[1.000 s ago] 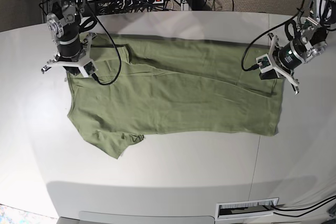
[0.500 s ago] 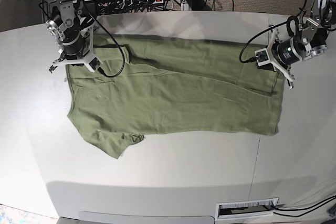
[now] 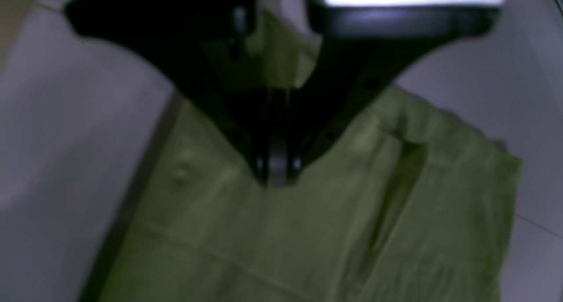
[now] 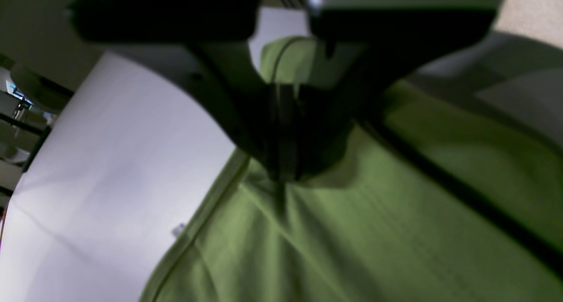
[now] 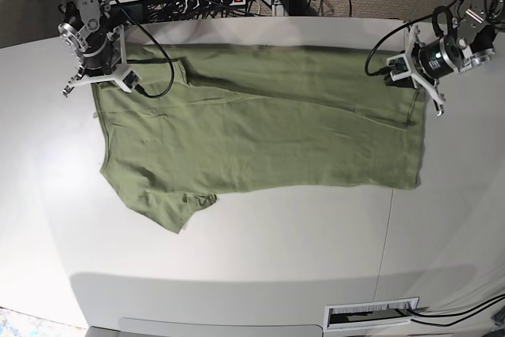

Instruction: Fold the T-shirt properly

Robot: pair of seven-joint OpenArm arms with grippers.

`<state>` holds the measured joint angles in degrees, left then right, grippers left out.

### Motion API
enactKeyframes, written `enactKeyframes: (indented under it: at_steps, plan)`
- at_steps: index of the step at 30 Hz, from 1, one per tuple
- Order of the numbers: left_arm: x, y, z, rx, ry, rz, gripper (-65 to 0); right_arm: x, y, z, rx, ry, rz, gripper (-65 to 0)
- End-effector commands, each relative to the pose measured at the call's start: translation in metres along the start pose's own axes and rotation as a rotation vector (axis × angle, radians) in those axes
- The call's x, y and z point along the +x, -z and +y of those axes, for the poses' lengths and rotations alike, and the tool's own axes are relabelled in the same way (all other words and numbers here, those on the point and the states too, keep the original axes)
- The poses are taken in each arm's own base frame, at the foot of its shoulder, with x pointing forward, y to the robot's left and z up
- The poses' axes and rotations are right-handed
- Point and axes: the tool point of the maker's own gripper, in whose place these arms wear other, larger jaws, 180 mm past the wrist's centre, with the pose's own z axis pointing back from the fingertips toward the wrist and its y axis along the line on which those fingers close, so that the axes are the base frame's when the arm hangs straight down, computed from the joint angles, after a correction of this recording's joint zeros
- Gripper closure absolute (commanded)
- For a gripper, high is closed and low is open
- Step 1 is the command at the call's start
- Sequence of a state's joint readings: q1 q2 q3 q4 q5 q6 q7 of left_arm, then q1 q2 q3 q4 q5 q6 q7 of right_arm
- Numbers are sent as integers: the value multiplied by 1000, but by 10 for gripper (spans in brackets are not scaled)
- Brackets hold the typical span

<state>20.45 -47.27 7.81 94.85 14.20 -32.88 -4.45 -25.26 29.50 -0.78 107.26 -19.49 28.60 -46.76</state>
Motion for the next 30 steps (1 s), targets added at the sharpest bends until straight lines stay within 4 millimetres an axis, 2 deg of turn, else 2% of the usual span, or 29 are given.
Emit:
enactKeyframes:
  at_steps: [1,6,12,16,20,25,30]
  plan:
    - [-33,-8,-21,-93,39,142,0,-8,-2,-8,-21,-15,37,0]
    - [-46,-18,-40,-144,38,179,0,-15,-3,-2,13,16,76,0]
    - [-47,-21,-53,-172,28,171,0,-24,-6,7,37,9,111,0]
    - [-47,-22,-52,-172,30,169,0,-24,-15,16,52,-10,106,0]
    - [-44,-22,-50,-166,37,162,0,-17,-22,14,39,-15,80,0]
    - [-25,-20,-34,-95,71,118,0,-7,-25,10,24,-15,38,0]
    - [-8,-20,-29,-79,102,86,0,-5,-26,8,19,-15,35,0]
